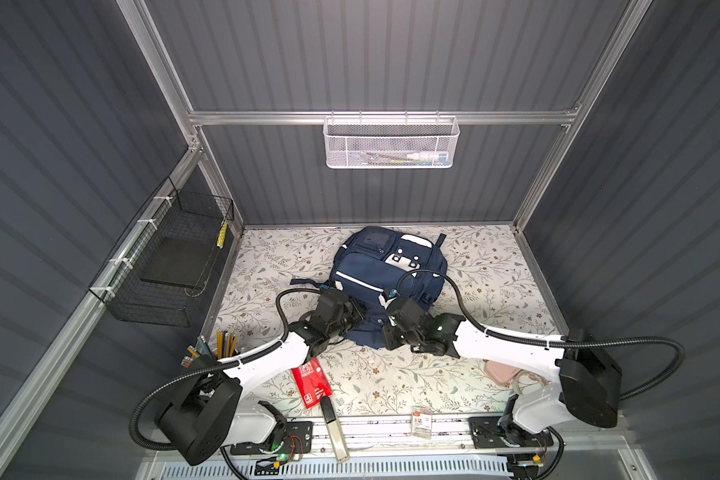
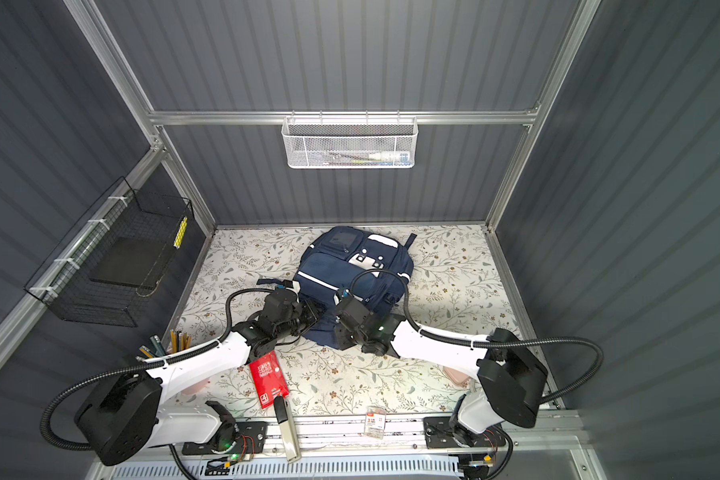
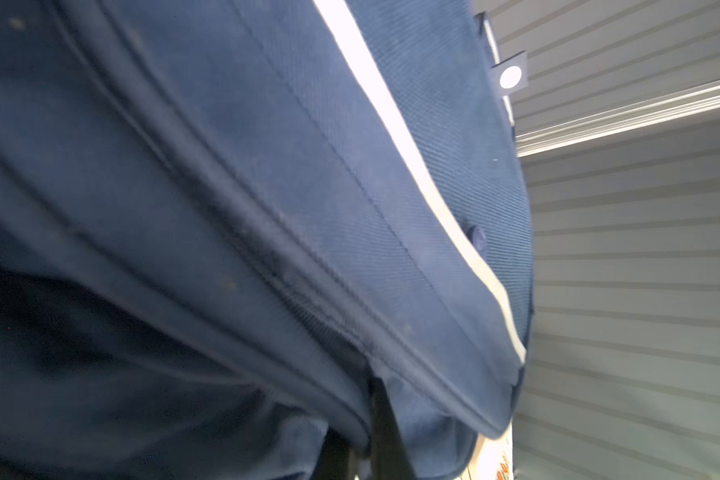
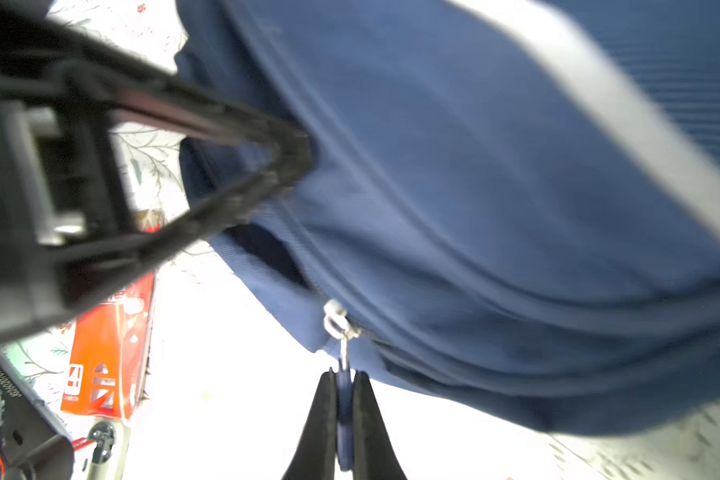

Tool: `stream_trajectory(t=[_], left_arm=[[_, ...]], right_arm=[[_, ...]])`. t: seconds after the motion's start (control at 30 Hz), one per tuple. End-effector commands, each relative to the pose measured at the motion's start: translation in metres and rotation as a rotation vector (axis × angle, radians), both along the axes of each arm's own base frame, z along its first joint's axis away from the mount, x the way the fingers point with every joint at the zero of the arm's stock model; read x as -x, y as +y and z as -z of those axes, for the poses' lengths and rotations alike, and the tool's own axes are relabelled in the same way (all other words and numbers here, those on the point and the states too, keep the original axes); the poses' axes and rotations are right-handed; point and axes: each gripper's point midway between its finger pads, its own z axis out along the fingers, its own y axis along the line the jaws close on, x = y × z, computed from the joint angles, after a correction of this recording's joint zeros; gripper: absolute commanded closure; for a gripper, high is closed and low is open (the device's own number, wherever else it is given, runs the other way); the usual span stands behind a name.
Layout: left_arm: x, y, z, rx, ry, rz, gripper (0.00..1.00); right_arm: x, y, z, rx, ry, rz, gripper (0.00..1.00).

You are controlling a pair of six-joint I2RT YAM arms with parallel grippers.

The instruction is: Pack the student bag

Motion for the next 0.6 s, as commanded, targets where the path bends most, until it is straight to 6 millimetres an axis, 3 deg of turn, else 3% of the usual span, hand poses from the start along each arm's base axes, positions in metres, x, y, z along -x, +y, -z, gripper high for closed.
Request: stream_trajectory(t=[0.0,0.13,0.3,0.47,0.57], left_arm=[[0.004,0.016,-0.022,-0.033,-0.074,0.0,1.0],[0.008,0.026,-0.028,-0.073,-0.09,0.007,1.0],[0.01,0.028,-0.036,-0.078,-0.096,0.025,1.0],[0.011,0.036,-0.036,-0.074,-0.085,0.022,1.0],[0.01,0.044,-0.033,-0.083,-0.08,0.009,1.0]], right_arm=[[-0.014,-0.056,0.011,0.072,-0.001,0.104,1.0],[-0.037,-0.107,0.015,0.131,-0.015,0.207,1.0],[-0.081,-0.166,0.019,0.16,-0.004,0.378,1.0],[-0.112,-0.198,0.027,0.207,0.015,0.463,1.0],[-0.114,-0.205,0.034,0.236,0.027,0.472,1.0]])
